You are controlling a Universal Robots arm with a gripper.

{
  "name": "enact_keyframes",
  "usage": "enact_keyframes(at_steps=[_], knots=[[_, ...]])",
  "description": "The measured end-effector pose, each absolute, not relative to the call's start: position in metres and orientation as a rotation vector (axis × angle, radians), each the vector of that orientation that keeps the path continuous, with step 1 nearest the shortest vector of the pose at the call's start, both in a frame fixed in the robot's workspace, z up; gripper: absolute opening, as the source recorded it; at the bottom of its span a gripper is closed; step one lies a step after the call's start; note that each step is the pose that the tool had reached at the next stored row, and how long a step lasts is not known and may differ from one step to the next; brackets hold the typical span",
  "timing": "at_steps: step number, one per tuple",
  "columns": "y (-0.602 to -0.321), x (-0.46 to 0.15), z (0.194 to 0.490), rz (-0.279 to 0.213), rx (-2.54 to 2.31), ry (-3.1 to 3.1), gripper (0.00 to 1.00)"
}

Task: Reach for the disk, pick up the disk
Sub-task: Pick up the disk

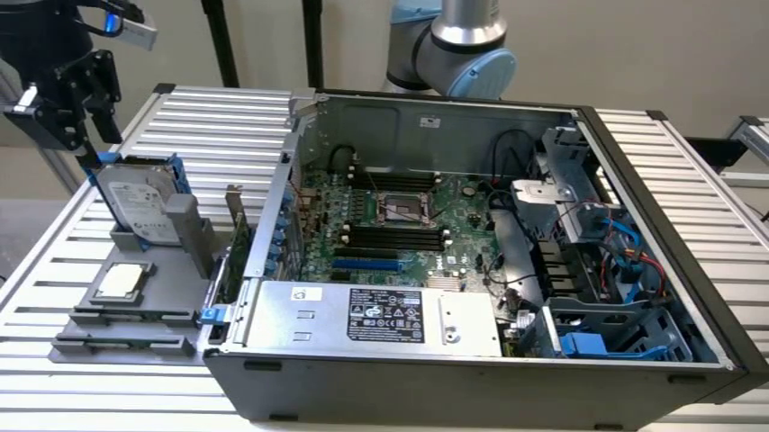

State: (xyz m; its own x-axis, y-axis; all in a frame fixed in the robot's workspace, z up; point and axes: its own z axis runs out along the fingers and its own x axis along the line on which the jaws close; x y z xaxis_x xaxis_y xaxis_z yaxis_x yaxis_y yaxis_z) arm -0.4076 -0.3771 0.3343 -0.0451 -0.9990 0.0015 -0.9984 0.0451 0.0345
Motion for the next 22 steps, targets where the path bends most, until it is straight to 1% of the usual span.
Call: enact_keyframes(at_steps=[22], knots=[[-0.376,-0.407,0.294,-0.031,2.201,-2.211,0.54]])
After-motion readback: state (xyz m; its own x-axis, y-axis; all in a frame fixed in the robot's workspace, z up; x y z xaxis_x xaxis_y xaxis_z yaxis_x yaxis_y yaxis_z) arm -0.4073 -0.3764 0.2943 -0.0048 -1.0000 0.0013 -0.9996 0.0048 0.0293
